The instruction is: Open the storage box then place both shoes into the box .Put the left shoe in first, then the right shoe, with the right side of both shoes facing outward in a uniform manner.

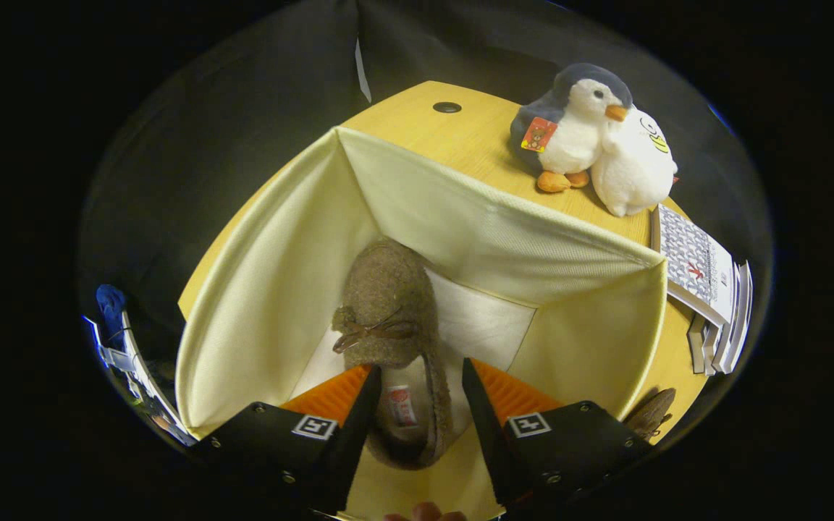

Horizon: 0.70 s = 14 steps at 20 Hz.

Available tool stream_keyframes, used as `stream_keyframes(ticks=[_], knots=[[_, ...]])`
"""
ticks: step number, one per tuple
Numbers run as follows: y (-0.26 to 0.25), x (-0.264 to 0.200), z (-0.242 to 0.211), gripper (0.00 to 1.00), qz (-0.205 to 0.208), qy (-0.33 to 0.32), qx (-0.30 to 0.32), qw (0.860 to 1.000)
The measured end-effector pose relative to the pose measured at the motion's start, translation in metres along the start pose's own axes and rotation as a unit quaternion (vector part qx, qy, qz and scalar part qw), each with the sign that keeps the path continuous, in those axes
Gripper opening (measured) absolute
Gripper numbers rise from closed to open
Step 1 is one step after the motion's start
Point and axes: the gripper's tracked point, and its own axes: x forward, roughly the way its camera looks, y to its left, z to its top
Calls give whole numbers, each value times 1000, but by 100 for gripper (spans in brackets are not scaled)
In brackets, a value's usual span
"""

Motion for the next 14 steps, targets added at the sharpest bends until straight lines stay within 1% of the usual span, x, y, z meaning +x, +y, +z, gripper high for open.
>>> stream_keyframes(ticks=[1, 2, 4, 9, 13, 14], knots=[[6, -8, 3, 75, 12, -6, 3, 1000], [7, -18, 6, 86, 15, -12, 1, 1000], [7, -40, 17, 97, 14, -38, -12, 999], [-2, -110, 27, 97, 29, -89, -18, 995], [-36, -150, 11, 97, 33, -106, -6, 994], [-48, -152, 4, 97, 32, -107, 1, 994]])
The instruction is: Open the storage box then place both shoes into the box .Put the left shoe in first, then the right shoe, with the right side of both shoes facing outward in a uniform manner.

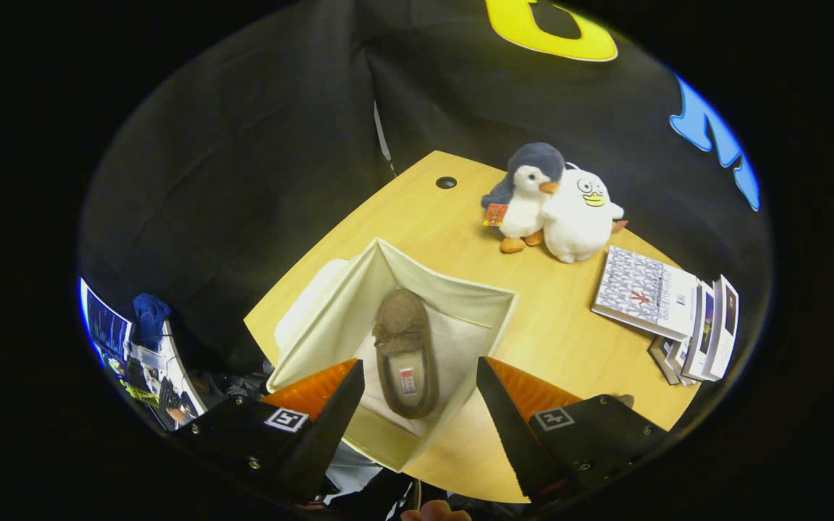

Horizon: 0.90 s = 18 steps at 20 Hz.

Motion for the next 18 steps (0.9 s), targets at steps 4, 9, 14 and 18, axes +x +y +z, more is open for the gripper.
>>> stream_keyframes(ticks=[4, 9, 14, 18], knots=[[-54, -21, -31, 97, -12, 4, 31, 999], [-110, -34, -69, 97, -7, -13, 77, 997], [-183, -39, -125, 97, -46, -20, 109, 993], [-243, -31, -184, 98, -97, 11, 158, 983]])
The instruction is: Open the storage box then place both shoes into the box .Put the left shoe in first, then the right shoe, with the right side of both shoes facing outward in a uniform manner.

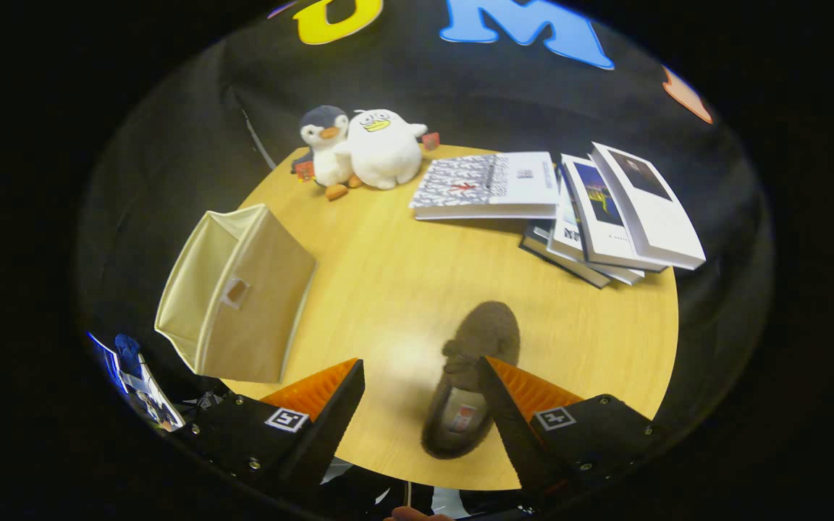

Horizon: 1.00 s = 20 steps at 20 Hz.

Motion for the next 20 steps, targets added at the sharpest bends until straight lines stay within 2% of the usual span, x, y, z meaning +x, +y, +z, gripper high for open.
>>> stream_keyframes(ticks=[5, 9, 15, 17, 19, 20], knots=[[-49, 25, -41, 98, -21, 41, 41, 998], [-71, 43, -64, 98, -23, 67, 64, 995], [-93, 81, -79, 98, -35, 104, 62, 992], [-91, 91, -79, 98, -22, 111, 76, 991], [-86, 95, -73, 86, -3, 111, 104, 988], [-82, 97, -72, 70, 10, 115, 112, 987]])
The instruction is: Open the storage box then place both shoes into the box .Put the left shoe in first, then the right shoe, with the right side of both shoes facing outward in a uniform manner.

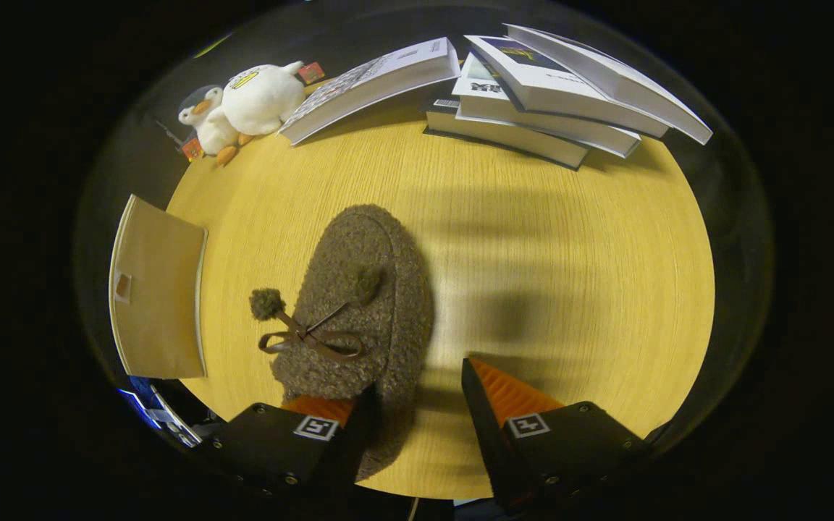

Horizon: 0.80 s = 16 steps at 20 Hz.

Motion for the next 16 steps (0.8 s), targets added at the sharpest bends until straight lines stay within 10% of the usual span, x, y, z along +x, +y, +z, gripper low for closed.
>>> stream_keyframes(ticks=[1, 3, 5, 16], knots=[[8, 3, 0, 65, 20, 5, 6, 1000], [7, 1, -2, 19, 12, 11, -11, 1000], [-2, -6, 8, 1, -15, -6, -18, 1000], [79, -93, 2, 1, 36, -16, -63, 997]])
